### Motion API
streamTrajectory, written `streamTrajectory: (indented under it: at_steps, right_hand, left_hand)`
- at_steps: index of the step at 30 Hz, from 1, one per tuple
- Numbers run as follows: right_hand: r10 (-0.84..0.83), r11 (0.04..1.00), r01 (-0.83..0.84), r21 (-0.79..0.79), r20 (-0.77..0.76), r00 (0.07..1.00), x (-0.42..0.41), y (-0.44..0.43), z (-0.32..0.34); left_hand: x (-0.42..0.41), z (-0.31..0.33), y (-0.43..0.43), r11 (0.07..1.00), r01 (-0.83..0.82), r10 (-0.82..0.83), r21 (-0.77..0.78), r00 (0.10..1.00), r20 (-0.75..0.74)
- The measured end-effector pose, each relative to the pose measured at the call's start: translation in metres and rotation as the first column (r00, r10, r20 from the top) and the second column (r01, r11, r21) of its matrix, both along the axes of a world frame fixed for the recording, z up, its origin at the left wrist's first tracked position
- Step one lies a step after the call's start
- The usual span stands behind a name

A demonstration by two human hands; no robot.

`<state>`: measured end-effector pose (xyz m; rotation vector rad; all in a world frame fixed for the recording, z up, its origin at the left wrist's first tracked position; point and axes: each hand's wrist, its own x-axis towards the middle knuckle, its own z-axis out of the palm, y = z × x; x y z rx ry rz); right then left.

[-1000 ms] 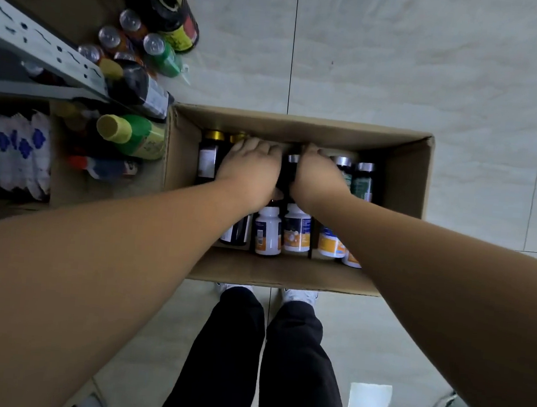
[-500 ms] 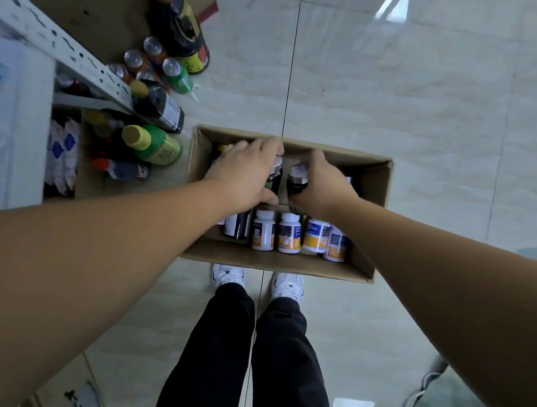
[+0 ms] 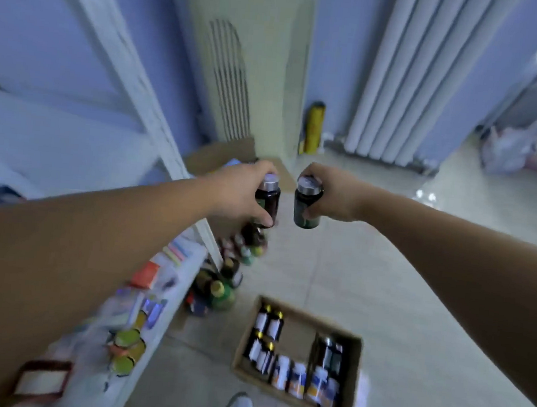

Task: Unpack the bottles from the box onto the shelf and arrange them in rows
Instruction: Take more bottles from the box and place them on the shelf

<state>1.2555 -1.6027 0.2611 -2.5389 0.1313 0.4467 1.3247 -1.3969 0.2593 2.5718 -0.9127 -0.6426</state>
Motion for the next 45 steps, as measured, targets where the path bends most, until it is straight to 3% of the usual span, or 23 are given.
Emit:
streamTrajectory:
  at_steps: [4,9,18,23,30,45]
  right_hand:
    - [0.178,0.983,-0.168,-0.074,0.152,0.972,0.032,0.037,0.14]
    - [0.408,0.912,-0.369,-0.18,0.307,0.86,0.044,0.116,0.268]
    - [0.651,0.751,-0.628,-0.204,0.392,0.65,0.021,0.302,0.358]
    - [0.747,0.641,-0.747,-0.177,0.366,0.554,0.0,0.416,0.359]
    - [0.806,0.561,-0.807,-0.181,0.341,0.484,-0.015,0.547,0.316]
    - [0.913,0.404,-0.896,-0.186,0.145,0.382,0.029,0.703,0.159]
  left_hand:
    - [0.0,0.144,0.051,0.996,-0.092,0.093,-0.014,0.989,0.116]
    - [-0.037,0.275,0.136,0.961,-0.258,0.277,-0.102,0.904,0.326]
    - [-0.135,0.358,0.319,0.803,-0.565,0.585,-0.189,0.687,0.431]
    - [-0.185,0.352,0.415,0.683,-0.703,0.708,-0.197,0.57,0.417]
    - [-0.229,0.286,0.513,0.608,-0.763,0.775,-0.22,0.509,0.375]
    - [-0.214,0.116,0.565,0.48,-0.852,0.877,-0.208,0.465,0.119]
